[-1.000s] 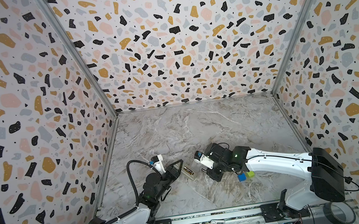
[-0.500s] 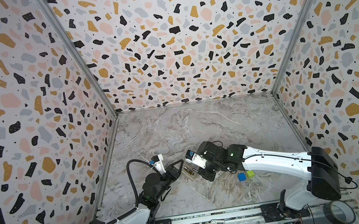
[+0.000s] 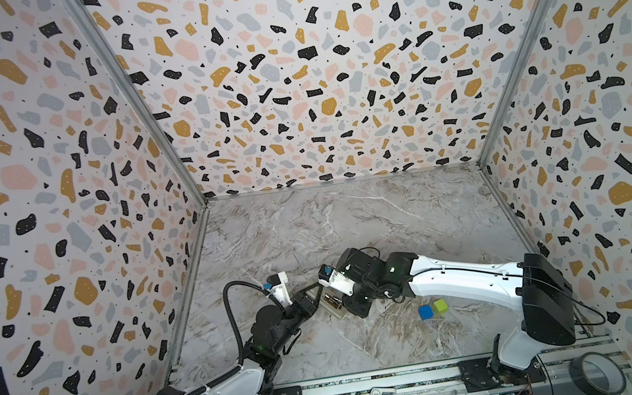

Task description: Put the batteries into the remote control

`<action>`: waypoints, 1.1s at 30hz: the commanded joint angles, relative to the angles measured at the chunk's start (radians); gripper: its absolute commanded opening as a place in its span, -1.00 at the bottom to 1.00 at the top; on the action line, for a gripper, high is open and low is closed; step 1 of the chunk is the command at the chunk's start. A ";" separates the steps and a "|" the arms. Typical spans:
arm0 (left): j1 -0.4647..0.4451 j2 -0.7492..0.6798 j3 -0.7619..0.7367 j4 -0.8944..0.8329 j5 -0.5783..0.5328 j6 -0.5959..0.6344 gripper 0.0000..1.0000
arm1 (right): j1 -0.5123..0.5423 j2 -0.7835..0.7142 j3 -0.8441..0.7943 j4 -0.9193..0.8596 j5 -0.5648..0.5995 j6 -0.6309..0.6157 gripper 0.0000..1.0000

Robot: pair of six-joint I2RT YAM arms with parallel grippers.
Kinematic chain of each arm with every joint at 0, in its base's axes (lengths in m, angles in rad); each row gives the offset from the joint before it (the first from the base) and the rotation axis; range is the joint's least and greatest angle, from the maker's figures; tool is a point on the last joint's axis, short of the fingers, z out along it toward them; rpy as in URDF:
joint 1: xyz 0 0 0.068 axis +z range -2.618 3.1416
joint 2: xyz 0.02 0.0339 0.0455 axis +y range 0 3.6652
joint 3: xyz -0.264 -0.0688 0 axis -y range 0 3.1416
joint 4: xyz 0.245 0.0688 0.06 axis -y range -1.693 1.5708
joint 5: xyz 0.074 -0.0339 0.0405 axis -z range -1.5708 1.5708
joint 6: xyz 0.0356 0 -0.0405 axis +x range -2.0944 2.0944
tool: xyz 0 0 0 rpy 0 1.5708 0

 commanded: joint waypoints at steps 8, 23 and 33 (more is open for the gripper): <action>0.007 -0.004 -0.026 0.054 0.009 0.024 -1.00 | 0.005 0.031 0.063 -0.015 -0.015 -0.018 -1.00; 0.007 0.009 -0.026 0.056 0.007 0.025 -1.00 | 0.004 0.052 0.072 -0.012 -0.031 -0.021 -1.00; 0.006 0.007 -0.035 0.060 0.008 0.024 -1.00 | 0.004 0.071 0.066 0.011 -0.028 -0.012 -1.00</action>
